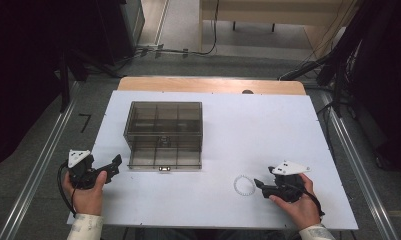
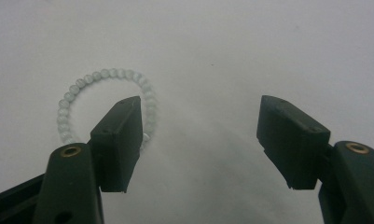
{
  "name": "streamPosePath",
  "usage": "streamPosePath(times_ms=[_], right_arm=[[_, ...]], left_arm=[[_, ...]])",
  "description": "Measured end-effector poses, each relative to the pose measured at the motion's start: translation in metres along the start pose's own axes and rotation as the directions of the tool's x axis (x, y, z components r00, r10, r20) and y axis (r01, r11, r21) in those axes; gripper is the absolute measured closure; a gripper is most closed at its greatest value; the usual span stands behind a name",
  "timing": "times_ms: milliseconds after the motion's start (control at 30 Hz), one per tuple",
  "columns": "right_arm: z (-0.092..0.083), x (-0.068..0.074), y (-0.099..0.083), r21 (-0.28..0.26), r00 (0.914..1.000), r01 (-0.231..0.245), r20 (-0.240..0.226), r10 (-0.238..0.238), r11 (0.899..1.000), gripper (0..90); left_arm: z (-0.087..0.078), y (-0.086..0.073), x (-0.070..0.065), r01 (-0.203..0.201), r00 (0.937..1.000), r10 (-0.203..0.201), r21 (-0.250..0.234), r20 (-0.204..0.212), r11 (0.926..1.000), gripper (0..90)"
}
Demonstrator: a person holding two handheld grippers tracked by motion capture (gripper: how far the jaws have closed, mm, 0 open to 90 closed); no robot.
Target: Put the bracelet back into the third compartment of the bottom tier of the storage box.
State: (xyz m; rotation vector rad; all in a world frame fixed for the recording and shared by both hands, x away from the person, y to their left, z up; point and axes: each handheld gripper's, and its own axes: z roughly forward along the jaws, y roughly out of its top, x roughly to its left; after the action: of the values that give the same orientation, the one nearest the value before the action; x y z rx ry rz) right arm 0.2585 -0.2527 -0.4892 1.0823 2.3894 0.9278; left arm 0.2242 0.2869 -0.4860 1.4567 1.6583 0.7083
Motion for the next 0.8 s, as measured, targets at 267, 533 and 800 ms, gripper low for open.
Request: streamPosePath(times_ms=[267,533,800], right_arm=[[0.0047,0.0027,0.0018,0.009,0.9999,0.011,-0.005,-0.011,1.000,32.2],[0.0078,0.0060,0.0026,0.020,0.9998,0.018,-0.011,-0.018,1.000,35.8],[0.0103,0.0074,0.0024,0.029,0.9995,0.028,-0.011,-0.028,0.999,41.1]], left_arm=[[0.0001,0.0000,0.0004,0.001,1.0000,-0.001,0.001,0.001,1.0000,3.0],[0.0000,0.0000,0.0005,0.001,1.0000,-0.001,0.002,0.003,1.0000,3.0],[0.0002,-0.0001,0.0005,0.002,1.0000,-0.002,0.002,0.005,1.0000,3.0]])
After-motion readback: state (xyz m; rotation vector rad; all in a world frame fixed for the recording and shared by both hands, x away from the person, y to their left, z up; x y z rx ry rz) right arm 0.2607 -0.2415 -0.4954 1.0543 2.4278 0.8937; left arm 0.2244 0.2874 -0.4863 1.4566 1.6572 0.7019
